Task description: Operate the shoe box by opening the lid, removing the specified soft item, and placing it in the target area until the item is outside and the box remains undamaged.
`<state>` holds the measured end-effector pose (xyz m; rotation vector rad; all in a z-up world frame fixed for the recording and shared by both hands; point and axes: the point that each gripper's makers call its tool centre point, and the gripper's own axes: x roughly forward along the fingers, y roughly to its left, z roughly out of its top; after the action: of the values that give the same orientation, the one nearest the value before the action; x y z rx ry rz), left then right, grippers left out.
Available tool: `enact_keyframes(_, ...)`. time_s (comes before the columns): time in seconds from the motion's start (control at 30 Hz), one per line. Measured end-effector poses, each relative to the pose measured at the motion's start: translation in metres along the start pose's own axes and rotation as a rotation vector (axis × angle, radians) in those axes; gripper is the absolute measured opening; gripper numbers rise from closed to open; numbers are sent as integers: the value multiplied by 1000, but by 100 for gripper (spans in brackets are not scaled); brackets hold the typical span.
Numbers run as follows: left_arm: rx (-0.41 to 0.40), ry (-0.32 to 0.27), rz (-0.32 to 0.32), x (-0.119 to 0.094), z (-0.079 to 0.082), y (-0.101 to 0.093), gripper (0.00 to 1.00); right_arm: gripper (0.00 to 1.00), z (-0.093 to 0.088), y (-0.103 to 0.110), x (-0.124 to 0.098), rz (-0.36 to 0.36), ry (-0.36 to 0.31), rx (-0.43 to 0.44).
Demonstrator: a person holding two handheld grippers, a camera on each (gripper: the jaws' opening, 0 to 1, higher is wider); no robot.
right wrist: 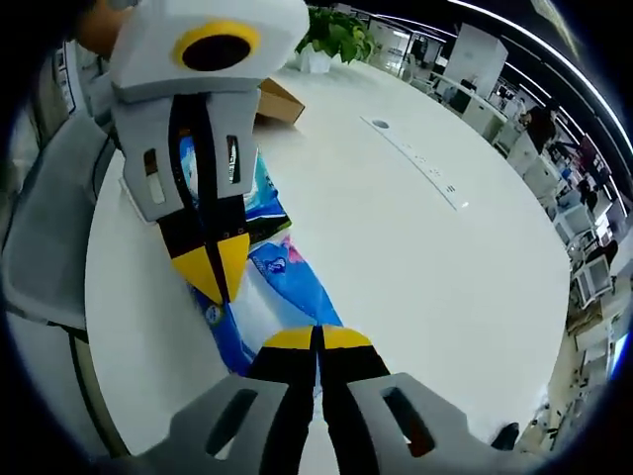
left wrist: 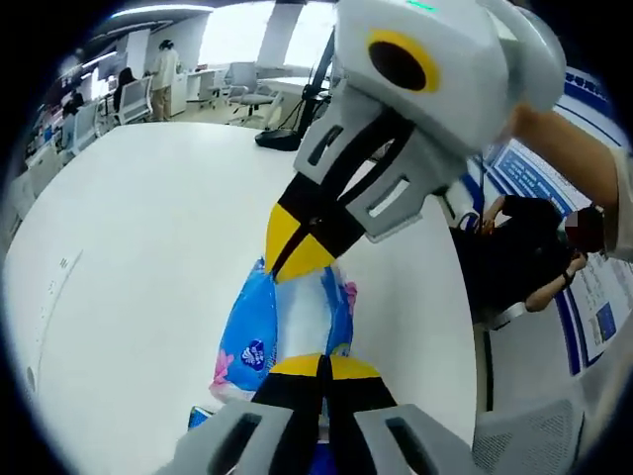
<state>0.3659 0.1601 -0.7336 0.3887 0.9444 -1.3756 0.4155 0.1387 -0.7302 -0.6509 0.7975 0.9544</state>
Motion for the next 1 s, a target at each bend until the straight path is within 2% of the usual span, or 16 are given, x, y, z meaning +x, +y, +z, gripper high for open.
enact_keyframes(0.47, 28, -1, 18, -4, 0, -4, 1, 0, 0, 0, -2, -27, 0, 8)
enact_keyframes(0.77, 50, -39, 43, -15, 9, -4, 10, 9, 2, -4, -12, -65, -3, 19)
enact_keyframes(0.83, 56, -47, 47, -18, 12, -4, 14, 13, 3, -3, -17, -72, -6, 28)
enact_keyframes(1.0, 89, -66, 85, -35, 12, -8, 23, 19, 8, 0, -30, -94, -26, 57)
